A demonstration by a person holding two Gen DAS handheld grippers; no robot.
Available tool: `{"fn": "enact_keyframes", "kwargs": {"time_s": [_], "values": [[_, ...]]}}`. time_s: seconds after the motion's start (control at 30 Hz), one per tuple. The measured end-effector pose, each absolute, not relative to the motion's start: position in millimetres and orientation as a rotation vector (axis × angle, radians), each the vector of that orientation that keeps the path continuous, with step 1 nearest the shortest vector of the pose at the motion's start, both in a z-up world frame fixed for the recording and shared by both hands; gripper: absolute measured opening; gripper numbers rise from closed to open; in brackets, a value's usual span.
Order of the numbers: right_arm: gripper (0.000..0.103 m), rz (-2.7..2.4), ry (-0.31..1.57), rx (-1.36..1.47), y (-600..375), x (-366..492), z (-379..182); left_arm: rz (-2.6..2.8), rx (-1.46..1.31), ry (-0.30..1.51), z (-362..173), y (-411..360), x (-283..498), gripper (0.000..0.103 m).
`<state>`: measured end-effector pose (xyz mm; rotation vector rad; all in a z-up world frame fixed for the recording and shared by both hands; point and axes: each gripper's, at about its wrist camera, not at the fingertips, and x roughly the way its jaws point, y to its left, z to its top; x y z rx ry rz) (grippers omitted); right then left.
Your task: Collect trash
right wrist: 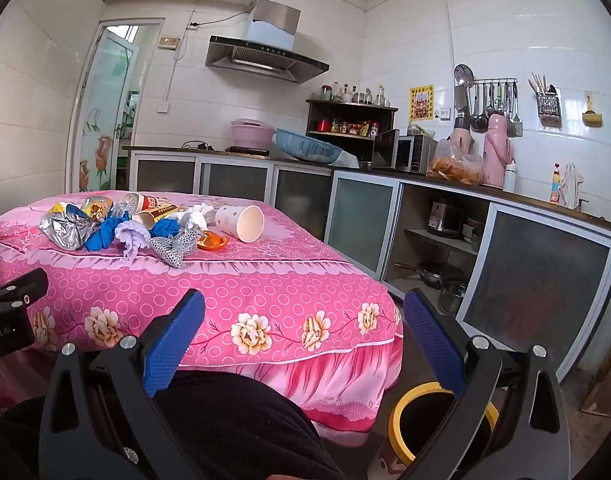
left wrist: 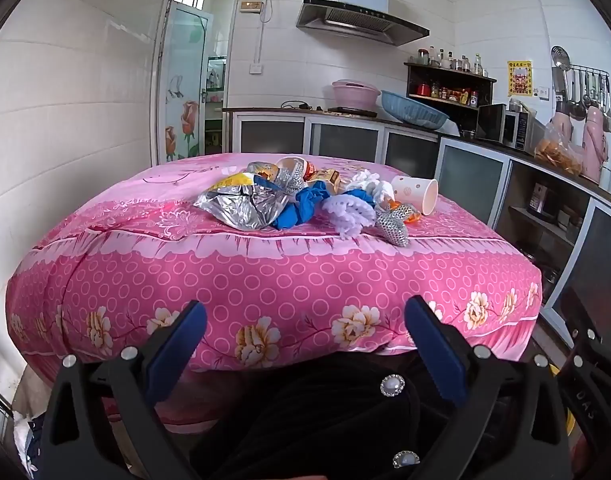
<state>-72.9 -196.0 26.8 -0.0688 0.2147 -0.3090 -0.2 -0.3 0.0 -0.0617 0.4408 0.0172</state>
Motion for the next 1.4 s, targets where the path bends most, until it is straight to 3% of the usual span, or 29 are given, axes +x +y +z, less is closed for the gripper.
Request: {"fn": "enact_keyframes", "kwargs": {"time_s": [1.4], "values": [[0.095, -0.309, 0.229, -0.066, -196.8, -71.4, 26.2, 0.019, -0.068, 0.45, -1.4, -2.6, 2.3, 0.095]]}}
